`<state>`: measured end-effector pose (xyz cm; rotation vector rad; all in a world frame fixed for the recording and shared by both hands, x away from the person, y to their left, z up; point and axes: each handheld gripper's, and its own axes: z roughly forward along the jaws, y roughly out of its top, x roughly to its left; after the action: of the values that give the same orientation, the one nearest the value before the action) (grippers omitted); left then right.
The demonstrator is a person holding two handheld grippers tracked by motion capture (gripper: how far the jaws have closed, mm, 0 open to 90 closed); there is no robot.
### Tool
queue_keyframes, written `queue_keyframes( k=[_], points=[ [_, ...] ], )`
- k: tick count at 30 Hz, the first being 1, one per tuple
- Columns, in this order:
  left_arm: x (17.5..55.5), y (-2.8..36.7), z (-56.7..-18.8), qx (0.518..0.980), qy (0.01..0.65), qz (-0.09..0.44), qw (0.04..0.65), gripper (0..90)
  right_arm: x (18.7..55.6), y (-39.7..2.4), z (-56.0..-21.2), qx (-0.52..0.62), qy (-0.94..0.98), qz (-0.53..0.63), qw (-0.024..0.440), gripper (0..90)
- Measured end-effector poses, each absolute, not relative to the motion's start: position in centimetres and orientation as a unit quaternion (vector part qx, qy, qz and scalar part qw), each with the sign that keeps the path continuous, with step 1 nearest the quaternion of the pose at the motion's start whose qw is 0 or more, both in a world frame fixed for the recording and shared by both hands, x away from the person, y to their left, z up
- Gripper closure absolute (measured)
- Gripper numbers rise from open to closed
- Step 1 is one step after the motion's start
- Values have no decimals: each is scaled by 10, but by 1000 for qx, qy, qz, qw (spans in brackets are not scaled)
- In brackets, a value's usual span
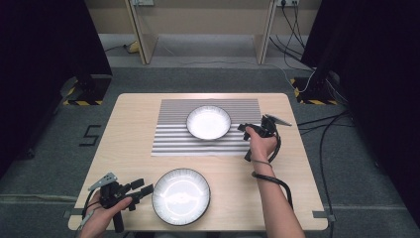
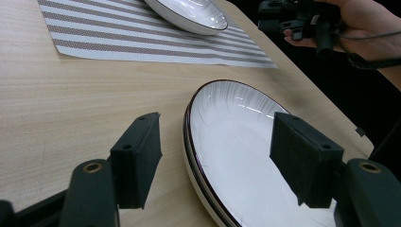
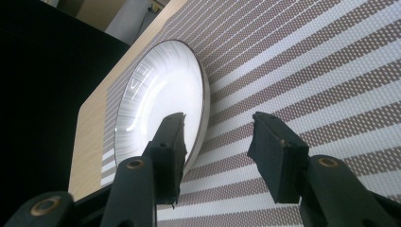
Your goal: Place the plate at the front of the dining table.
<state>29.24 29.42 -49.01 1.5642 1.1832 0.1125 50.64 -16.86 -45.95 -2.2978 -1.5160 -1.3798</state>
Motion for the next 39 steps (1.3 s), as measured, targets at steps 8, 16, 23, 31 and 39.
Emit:
queue_keyframes(
  k=[8, 16, 23, 31, 39],
  points=[
    [293, 295, -490, 661, 503, 49, 555, 337, 492, -177, -459, -743, -497, -447, 31, 544],
    [293, 297, -490, 659, 505, 50, 555, 337, 482, -180, -457, -740, -504, -444, 28, 543],
    [292, 298, -489, 658, 505, 51, 556, 337, 472, -179, -457, -735, -511, -444, 27, 547],
    [292, 298, -489, 660, 504, 52, 554, 337, 457, -178, -458, -729, -519, -446, 30, 545],
    [292, 296, -490, 662, 503, 50, 554, 337, 446, -180, -455, -723, -518, -456, 33, 539]
  ],
)
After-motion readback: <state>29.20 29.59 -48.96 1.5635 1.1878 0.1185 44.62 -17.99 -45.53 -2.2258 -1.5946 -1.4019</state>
